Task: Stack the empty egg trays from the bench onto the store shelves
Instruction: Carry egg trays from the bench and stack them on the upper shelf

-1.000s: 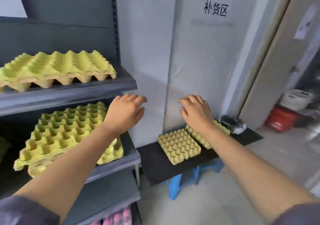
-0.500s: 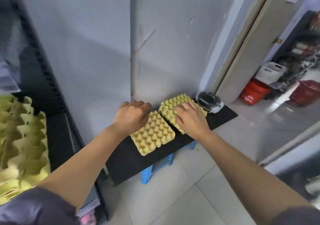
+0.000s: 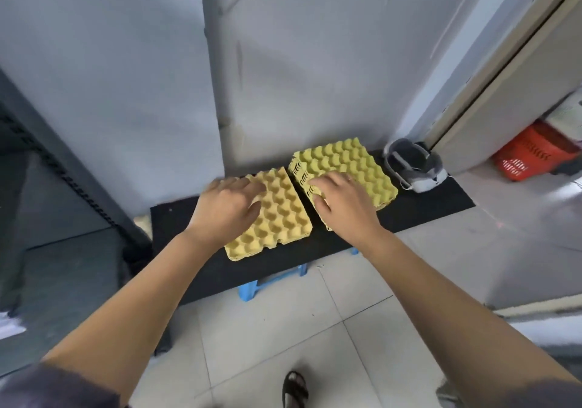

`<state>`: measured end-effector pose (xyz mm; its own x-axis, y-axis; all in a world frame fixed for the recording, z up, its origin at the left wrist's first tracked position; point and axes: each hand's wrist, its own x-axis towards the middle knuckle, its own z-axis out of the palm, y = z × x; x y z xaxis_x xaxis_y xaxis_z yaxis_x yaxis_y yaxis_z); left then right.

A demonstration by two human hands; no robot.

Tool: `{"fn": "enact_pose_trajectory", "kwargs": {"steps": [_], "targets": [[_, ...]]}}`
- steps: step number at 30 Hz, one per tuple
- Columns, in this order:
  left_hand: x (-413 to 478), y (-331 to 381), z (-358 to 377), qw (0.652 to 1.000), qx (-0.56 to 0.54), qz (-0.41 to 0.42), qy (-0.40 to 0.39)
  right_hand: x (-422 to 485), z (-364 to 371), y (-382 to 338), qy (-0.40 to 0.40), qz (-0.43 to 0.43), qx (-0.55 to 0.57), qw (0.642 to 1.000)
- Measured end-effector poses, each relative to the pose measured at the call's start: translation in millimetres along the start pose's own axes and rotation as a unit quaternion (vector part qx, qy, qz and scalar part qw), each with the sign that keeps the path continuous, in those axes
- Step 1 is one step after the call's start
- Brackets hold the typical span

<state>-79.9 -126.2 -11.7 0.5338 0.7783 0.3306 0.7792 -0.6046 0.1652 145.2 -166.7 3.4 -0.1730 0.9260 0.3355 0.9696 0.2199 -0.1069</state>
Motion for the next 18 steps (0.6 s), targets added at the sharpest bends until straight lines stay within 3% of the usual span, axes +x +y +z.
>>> {"fn": "enact_pose_trajectory", "kwargs": {"steps": [10,18], "targets": [[-25.6,-27.7,129.5,0.995,0.007,-0.087,-0.051,-3.8,129.1,42.6,-0.089,-0.068,0.046,0.993],[-61.1,-71.0,249.9,0.988,0.028,-0.099,-0.117,-10.2,268.8,33.0,-0.181,-0.127,0.016,0.975]]}}
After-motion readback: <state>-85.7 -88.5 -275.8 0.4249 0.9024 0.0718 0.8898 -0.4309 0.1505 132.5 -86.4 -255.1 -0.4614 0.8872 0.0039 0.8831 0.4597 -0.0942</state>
